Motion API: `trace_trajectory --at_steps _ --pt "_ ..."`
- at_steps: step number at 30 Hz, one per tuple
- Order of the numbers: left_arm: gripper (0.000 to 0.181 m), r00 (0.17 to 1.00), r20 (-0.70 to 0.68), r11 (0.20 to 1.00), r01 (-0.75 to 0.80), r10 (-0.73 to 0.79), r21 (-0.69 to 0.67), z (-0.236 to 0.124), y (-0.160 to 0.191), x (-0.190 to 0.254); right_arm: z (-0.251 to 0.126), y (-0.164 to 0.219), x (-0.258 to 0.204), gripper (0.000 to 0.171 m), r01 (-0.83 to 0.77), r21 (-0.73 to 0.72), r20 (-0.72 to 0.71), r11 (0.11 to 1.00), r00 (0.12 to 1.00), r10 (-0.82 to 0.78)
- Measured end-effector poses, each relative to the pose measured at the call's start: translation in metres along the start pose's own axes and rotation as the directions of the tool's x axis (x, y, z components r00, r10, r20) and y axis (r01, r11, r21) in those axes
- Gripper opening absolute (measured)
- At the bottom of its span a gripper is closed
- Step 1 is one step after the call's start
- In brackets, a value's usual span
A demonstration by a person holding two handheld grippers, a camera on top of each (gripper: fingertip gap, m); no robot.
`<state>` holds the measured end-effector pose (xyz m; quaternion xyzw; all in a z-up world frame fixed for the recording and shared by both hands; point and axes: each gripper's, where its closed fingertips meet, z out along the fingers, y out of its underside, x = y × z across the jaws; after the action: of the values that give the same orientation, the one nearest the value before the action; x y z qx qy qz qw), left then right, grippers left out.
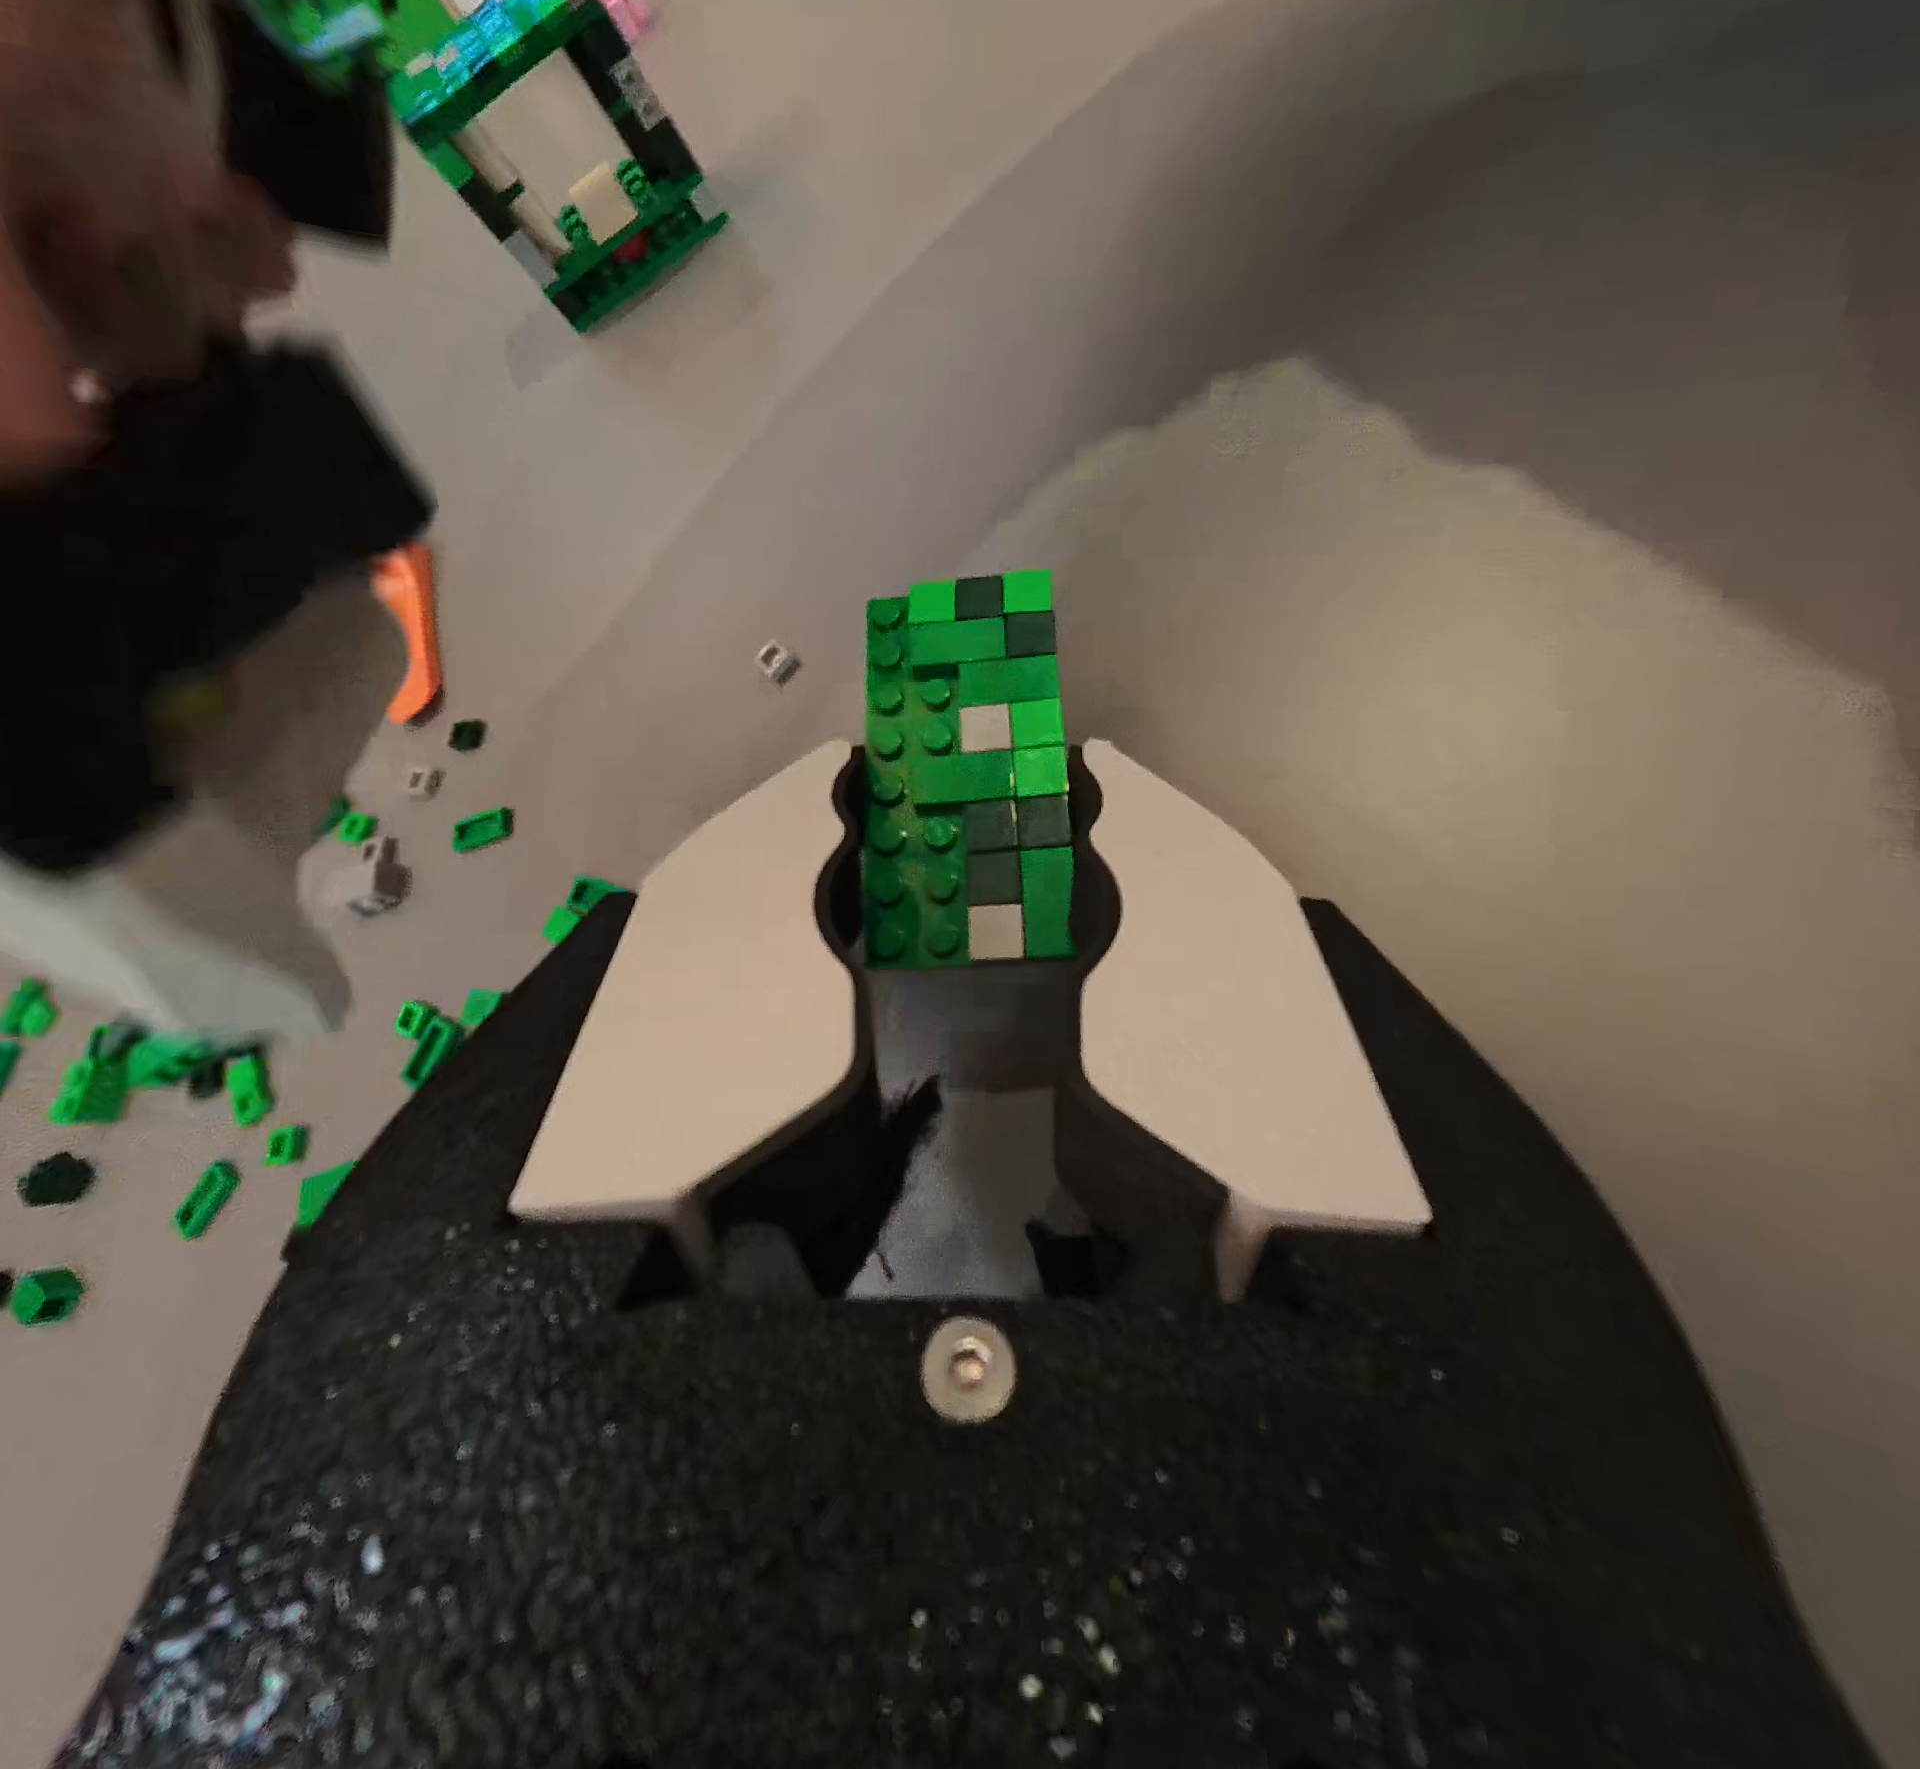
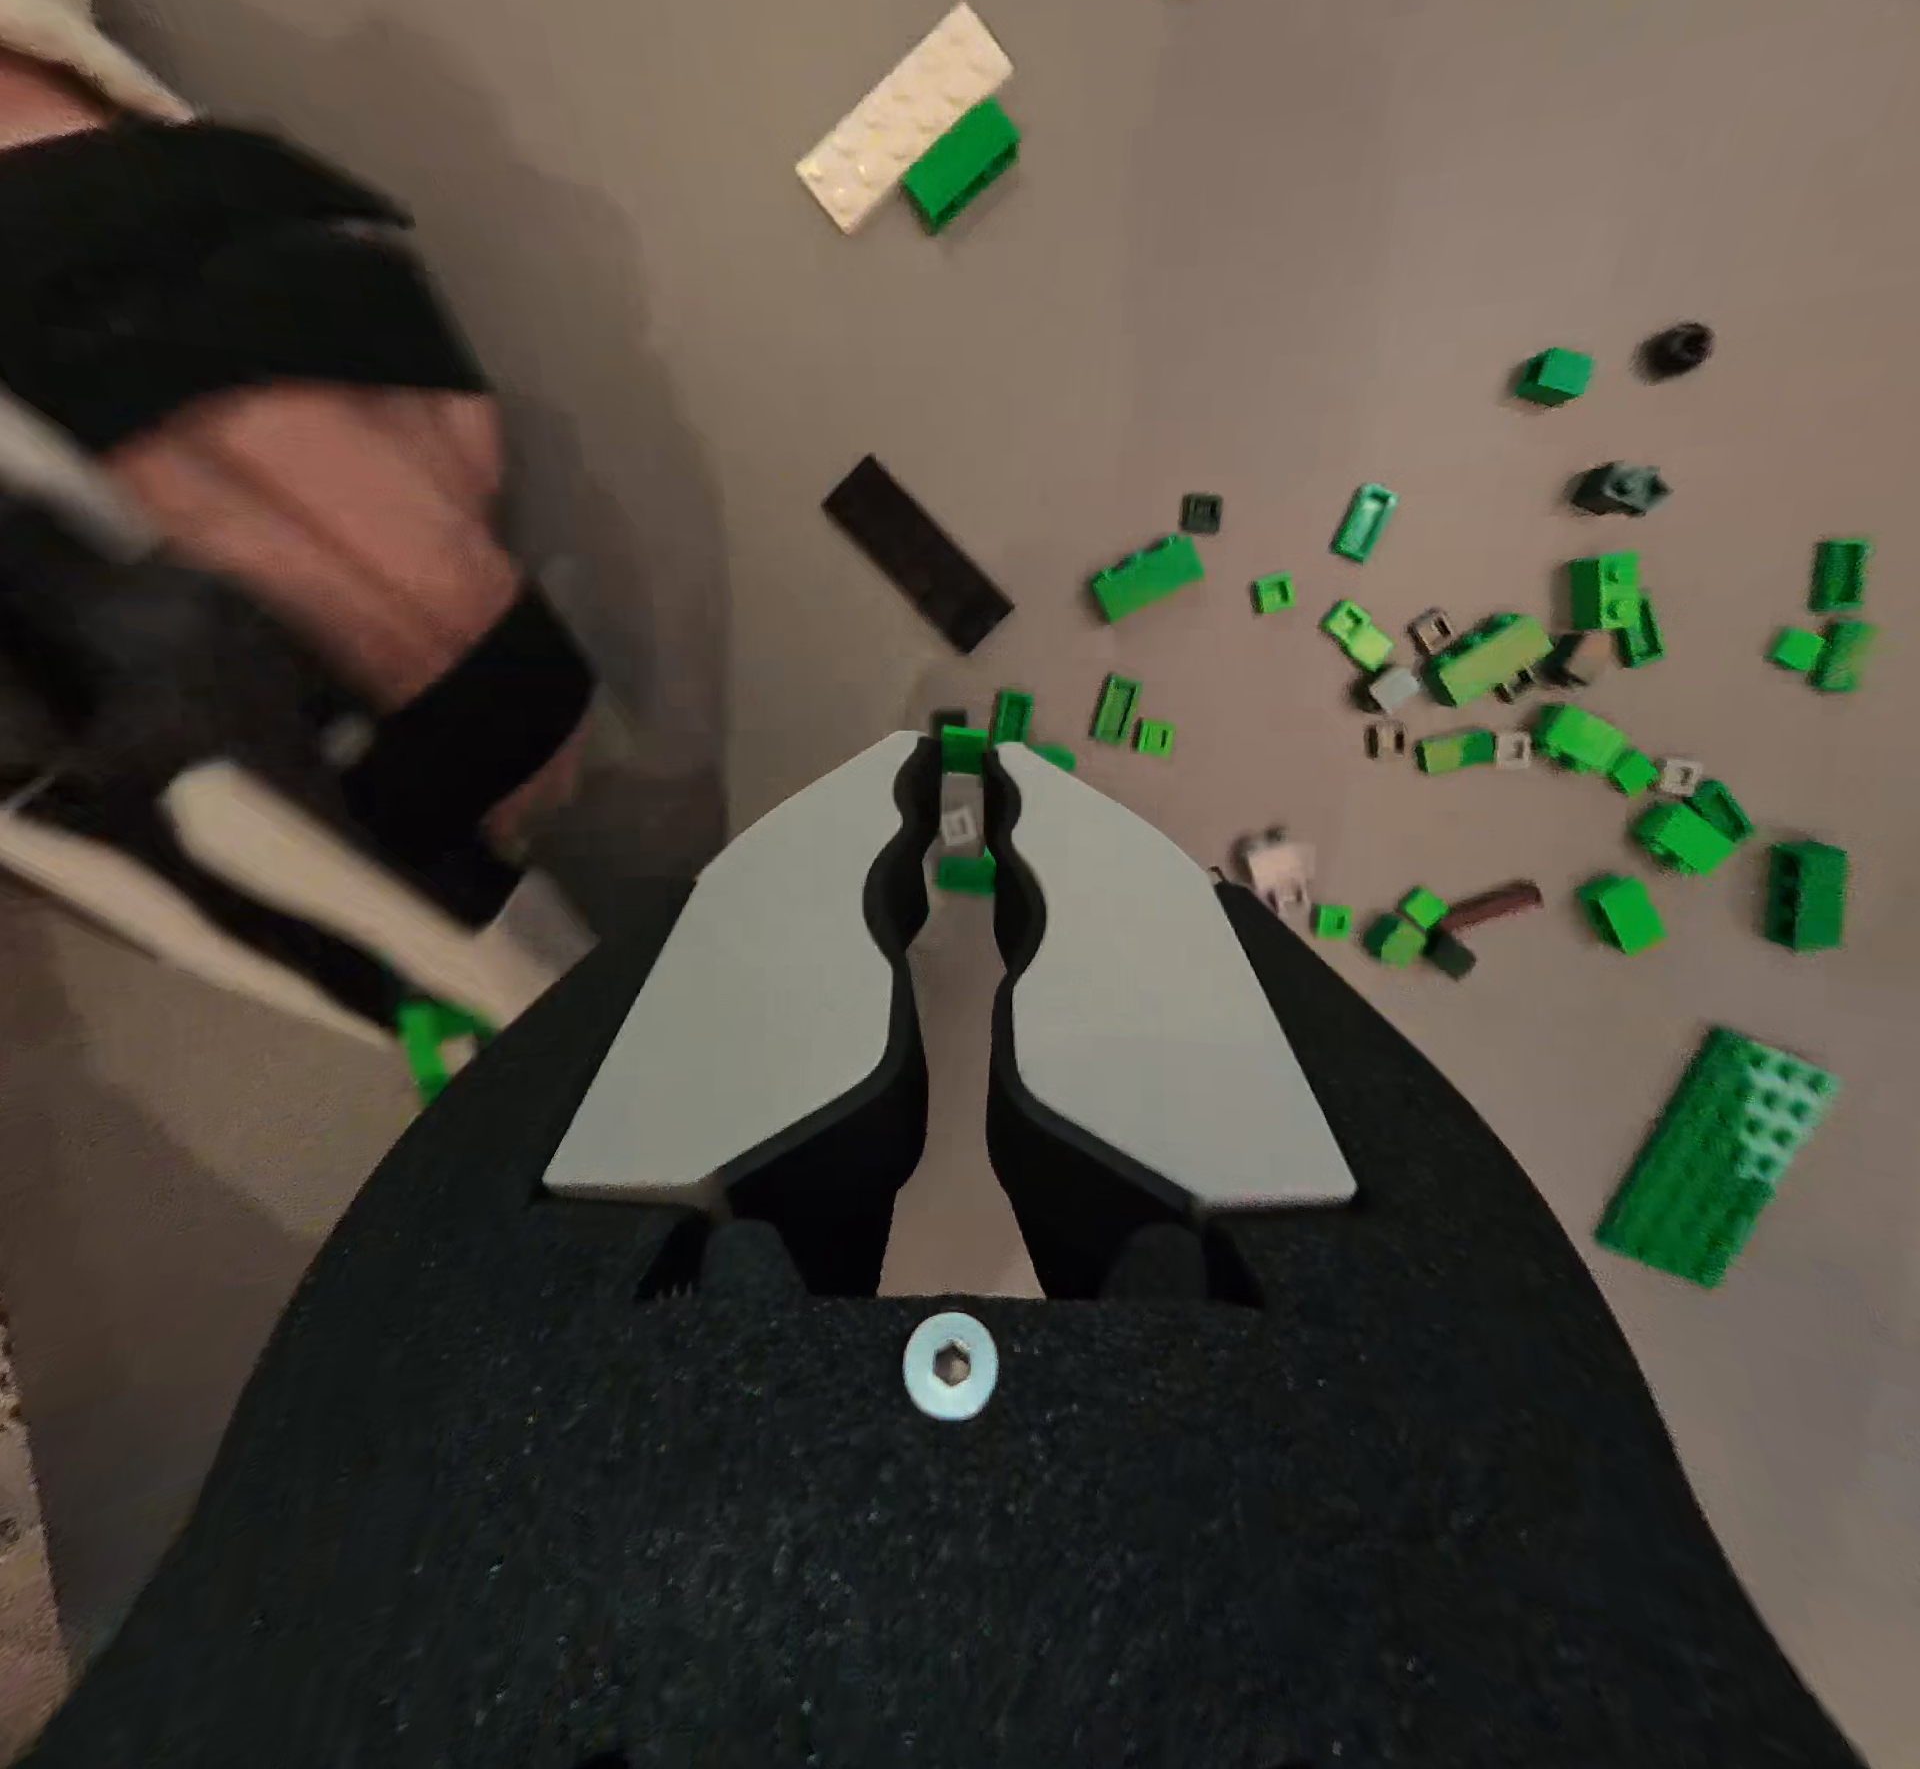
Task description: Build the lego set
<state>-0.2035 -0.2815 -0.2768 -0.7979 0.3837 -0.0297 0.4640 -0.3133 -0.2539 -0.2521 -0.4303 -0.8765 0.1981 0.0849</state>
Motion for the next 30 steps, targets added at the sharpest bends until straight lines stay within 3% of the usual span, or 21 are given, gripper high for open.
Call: trace_trajectory --at_steps 6,13,30 --pt "0.036 0.992 -0.034 0.993 0.118 -0.118 -0.01 0.002 0.012 -0.01 -0.046 0.039 -0.048 0.007 0.071 0.097 0.026 0.993 0.997 -0.074" --pt "0.036 0.998 -0.033 0.998 0.059 -0.06 -0.03 0.005 0.012 -0.003 -0.029 0.061 -0.088 0.007 0.234 0.061 -0.016 0.97 0.972 -0.233" --pt "0.036 1.0 -0.031 1.0 0.006 -0.006 -0.023 0.005 0.009 0.002 -0.009 0.069 -0.09 0.007 0.255 -0.002 -0.009 0.967 0.967 -0.255"
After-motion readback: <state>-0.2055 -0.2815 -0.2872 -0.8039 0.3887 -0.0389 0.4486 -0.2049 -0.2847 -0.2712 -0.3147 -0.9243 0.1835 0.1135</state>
